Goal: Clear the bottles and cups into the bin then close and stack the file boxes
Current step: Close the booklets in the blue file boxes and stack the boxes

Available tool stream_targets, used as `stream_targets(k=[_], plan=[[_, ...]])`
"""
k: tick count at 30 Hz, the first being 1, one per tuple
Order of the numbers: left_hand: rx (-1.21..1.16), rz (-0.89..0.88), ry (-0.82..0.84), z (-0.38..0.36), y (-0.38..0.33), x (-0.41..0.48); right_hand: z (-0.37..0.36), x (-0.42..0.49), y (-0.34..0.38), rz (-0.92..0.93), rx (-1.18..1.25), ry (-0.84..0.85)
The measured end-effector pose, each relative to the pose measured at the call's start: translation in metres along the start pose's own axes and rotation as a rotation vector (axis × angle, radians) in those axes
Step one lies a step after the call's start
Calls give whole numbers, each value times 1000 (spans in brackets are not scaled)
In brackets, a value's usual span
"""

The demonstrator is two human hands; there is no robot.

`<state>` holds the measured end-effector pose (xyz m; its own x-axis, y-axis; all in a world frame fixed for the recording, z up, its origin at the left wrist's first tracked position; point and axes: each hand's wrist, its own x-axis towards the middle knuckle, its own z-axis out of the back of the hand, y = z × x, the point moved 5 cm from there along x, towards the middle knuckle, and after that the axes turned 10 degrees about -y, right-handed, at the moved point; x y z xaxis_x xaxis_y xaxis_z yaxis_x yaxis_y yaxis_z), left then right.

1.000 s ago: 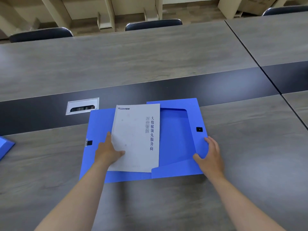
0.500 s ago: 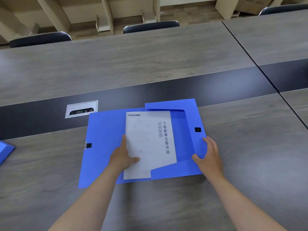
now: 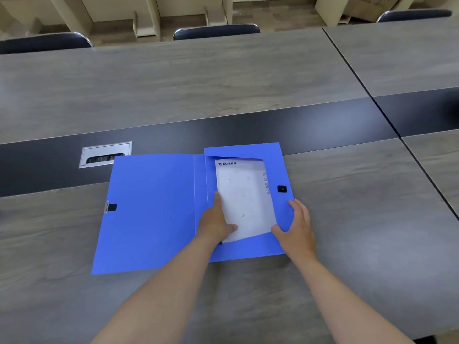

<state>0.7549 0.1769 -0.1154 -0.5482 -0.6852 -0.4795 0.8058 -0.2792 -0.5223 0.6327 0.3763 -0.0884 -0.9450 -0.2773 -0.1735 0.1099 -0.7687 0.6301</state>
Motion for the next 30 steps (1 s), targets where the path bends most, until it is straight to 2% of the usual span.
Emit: stream_targets(k=[4, 9, 12, 16, 18, 22, 30], plan=[[-98, -22, -20, 15, 17, 3, 0, 0, -1, 10, -14, -9], [-309, -32, -372, 70, 66, -8, -1, 0, 0, 13, -13, -11], [-242, -34, -553, 104, 110, -16, -1, 0, 0, 14, -18, -17], [-191, 109, -718, 142, 159, -26, -1, 0, 1, 18, 1, -20], [-216, 163, -733, 155, 174, -29, 0, 1, 0, 20, 2, -26], [-348, 232, -656, 167, 197, -37, -1, 1, 0, 16, -1, -27], [-690, 343, -615, 211, 199, -63, -2, 1, 0, 25, 11, -25]])
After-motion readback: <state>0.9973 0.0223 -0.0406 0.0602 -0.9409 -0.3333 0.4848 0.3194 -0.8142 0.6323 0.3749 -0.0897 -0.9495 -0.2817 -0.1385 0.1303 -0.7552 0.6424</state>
